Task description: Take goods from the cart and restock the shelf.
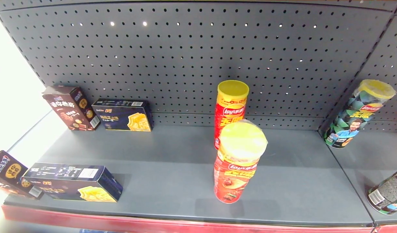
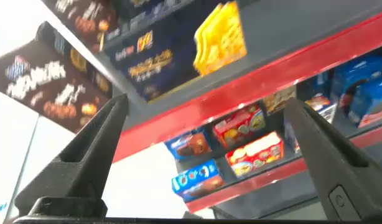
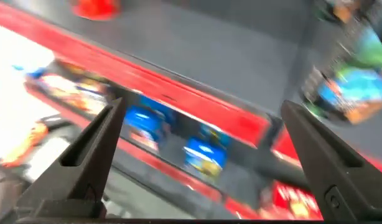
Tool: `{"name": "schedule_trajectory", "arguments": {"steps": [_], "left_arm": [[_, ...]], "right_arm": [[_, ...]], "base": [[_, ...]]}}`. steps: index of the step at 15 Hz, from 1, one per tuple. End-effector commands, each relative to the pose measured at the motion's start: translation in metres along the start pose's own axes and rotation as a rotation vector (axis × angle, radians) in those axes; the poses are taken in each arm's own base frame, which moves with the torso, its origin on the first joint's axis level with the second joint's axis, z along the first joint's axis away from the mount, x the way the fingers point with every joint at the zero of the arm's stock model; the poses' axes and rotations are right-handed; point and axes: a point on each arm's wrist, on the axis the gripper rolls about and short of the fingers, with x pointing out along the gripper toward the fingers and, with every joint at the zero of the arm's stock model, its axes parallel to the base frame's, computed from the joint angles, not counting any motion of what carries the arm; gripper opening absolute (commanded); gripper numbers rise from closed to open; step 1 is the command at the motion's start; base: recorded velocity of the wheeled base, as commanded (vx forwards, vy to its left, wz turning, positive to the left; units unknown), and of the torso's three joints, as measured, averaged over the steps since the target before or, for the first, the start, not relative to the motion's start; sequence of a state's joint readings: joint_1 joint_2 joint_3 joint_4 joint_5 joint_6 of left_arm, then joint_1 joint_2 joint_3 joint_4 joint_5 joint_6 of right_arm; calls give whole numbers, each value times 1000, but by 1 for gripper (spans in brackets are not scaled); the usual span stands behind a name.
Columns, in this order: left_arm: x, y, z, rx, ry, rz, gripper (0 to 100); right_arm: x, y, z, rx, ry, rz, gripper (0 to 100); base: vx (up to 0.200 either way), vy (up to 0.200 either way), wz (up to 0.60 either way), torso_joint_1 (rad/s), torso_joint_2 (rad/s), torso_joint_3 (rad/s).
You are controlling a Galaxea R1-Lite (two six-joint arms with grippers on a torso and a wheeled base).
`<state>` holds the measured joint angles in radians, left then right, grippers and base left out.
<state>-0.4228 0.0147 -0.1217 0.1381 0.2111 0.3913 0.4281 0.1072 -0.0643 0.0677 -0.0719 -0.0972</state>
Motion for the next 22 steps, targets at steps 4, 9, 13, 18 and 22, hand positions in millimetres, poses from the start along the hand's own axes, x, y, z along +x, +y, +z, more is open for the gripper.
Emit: {"name": "schedule_trajectory", "arguments": {"steps": [4,9,13,18,22], "left_arm": [[8,-8,-1,-66,175,168,100],[2,-15,-1,-165,174,393,100],[0,-16,-4,-237,129,387,100],[5,-21,-4,-315,8,174,100],[4,-17,-6,-338,55,370,100]], "right_arm": [[14,3,1,65,200,-343,100],[-3,11,-11,112,-70,-419,100],[-2,11,-13,111,-80,-424,100],[-2,11,-13,116,-83,-425,100],[-2,11,-13,117,-81,-424,100]], "base": [[0,0,0,0,0,0],[0,0,0,0,0,0],[0,0,0,0,0,0],[0,0,0,0,0,0],[0,0,0,0,0,0]]}}
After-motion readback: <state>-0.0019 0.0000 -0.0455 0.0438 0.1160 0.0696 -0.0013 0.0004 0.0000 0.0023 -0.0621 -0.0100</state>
